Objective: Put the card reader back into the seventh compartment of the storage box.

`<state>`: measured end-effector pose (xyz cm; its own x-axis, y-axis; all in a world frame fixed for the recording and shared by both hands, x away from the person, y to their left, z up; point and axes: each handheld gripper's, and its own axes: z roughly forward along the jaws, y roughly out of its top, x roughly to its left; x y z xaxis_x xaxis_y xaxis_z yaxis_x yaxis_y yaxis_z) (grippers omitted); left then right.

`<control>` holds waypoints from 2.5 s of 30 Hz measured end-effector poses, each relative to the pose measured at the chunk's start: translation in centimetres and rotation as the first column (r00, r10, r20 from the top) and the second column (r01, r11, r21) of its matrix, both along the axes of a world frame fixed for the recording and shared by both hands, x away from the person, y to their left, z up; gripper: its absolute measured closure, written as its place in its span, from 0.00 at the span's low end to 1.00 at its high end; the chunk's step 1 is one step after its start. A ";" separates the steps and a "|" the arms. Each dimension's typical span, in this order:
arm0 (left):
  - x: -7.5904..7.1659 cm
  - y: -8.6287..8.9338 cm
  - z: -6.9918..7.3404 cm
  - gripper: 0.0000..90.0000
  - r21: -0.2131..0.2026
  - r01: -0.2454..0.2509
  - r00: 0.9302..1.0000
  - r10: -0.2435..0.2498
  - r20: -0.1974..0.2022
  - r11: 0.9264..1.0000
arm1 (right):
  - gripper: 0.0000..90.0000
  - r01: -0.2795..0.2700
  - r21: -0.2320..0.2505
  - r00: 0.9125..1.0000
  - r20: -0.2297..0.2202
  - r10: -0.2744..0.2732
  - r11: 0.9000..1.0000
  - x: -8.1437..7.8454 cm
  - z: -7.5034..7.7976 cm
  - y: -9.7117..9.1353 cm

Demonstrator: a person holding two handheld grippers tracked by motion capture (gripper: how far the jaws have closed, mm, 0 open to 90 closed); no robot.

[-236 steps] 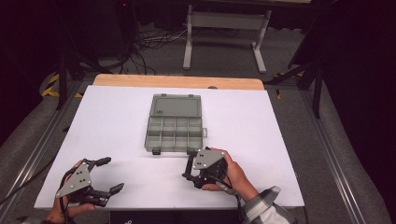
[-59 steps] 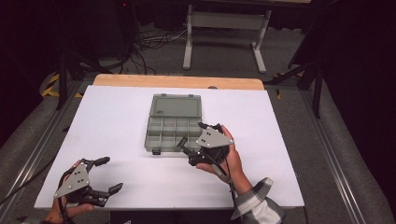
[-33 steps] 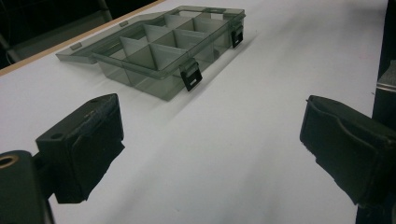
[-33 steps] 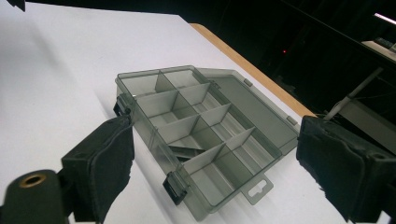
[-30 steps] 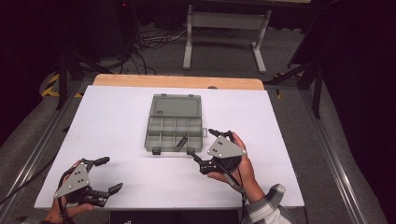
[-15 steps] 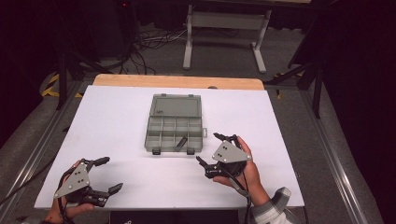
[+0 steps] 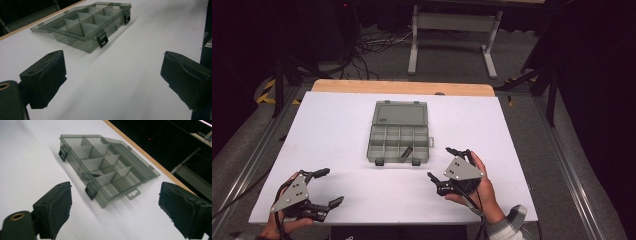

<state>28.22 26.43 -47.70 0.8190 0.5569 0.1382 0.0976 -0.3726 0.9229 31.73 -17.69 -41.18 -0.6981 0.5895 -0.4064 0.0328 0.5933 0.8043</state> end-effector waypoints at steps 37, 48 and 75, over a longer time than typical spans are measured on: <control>0.2 -0.2 -0.2 0.08 0.001 -0.008 1.000 0.008 -0.008 1.000 | 0.12 0.105 0.020 0.991 -0.090 -0.103 0.994 -1.5 -5.1 -5.9; 0.3 -0.4 -0.2 0.08 0.006 -0.019 1.000 0.019 -0.004 1.000 | 0.11 0.104 0.048 0.993 -0.067 -0.101 0.993 -1.8 -6.1 -7.1; 0.0 -0.3 -0.1 0.08 0.016 -0.011 1.000 0.011 0.005 1.000 | 0.11 0.108 0.030 0.994 -0.021 -0.107 0.994 -2.1 -5.7 -6.2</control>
<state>28.22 26.10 -47.84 0.8123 0.5635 0.1508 0.0974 -0.3859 0.9174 29.59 -23.84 -46.88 -0.6375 0.6740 -0.3732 0.1113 0.5599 0.8211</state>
